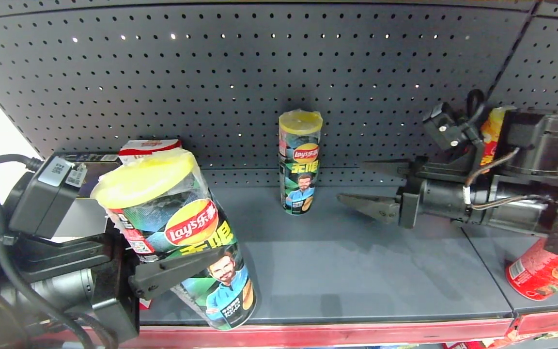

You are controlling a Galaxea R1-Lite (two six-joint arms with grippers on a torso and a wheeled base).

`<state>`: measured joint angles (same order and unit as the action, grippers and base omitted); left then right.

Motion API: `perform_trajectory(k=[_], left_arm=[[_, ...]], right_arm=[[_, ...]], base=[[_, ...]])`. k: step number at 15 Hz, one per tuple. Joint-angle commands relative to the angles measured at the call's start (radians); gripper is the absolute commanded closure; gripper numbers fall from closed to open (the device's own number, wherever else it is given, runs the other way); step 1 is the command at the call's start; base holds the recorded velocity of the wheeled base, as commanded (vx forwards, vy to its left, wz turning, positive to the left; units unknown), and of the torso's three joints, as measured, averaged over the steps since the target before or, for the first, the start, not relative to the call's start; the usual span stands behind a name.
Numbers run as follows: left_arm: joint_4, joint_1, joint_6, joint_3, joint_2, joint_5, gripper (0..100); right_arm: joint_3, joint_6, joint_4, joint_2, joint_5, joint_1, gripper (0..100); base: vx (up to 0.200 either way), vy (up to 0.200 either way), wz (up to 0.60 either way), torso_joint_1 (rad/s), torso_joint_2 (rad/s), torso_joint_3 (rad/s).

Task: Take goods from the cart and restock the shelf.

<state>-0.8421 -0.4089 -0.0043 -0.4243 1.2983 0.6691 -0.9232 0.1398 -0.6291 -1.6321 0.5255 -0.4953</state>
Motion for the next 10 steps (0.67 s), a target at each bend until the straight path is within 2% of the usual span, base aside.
perform_trajectory(k=[1, 5, 10], left_arm=[[-0.003, 0.001, 0.000, -0.005, 0.015, 0.000, 100], [-0.015, -0.001, -0.002, -0.025, 0.041, 0.000, 100], [-0.015, 0.001, -0.002, -0.025, 0.044, 0.000, 100]], right_arm=[[-0.075, 0.011, -0.032, -0.143, 0.054, 0.004, 0], [-0.195, 0.093, -0.038, -0.238, 0.129, 0.012, 0], [-0.292, 0.103, -0.035, -0.319, 0.140, 0.032, 0]], base=[[0.000, 0.000, 0.00, 0.000, 0.00, 0.000], [0.000, 0.000, 0.00, 0.000, 0.00, 0.000], [0.000, 0.000, 0.00, 0.000, 0.00, 0.000]])
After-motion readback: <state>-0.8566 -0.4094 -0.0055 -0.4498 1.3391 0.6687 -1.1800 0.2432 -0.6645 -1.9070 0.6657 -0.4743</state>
